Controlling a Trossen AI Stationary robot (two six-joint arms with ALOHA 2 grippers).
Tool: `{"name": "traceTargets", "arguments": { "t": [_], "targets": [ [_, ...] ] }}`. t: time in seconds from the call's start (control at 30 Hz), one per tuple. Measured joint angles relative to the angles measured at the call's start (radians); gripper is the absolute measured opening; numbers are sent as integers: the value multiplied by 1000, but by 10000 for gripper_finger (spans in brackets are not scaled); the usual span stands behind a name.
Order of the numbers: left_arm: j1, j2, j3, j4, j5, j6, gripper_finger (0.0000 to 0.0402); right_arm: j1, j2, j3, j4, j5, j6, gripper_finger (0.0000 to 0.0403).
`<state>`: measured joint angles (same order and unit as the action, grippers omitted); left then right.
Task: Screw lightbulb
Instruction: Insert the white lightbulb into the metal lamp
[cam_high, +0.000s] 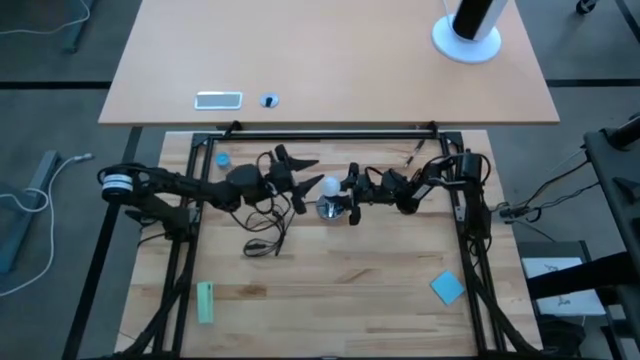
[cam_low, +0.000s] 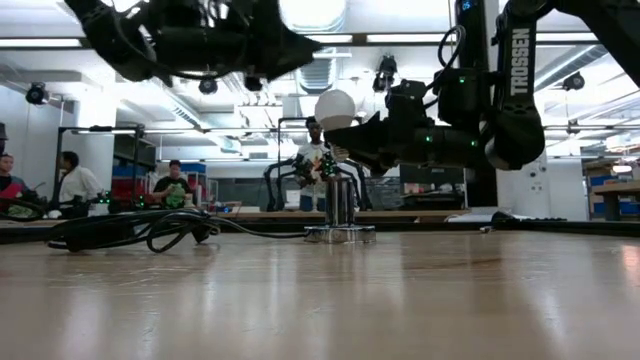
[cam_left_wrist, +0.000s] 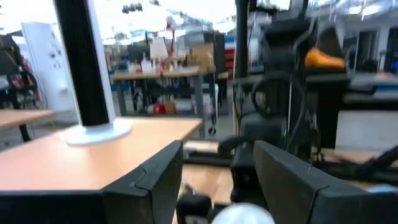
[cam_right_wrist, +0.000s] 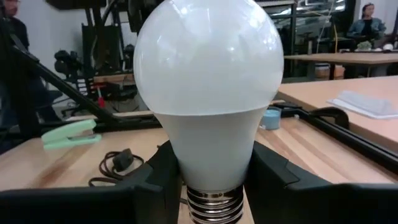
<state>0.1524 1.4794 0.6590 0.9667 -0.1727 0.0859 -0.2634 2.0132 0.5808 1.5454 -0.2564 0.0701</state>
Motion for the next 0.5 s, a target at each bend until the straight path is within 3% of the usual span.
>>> {"name": "traceTargets", "arguments": {
  "t": [0.5],
  "targets": [
    [8, 48, 34, -62, 0, -8, 152, -3, 2, -6, -97, 75, 24, 123]
  ]
}}
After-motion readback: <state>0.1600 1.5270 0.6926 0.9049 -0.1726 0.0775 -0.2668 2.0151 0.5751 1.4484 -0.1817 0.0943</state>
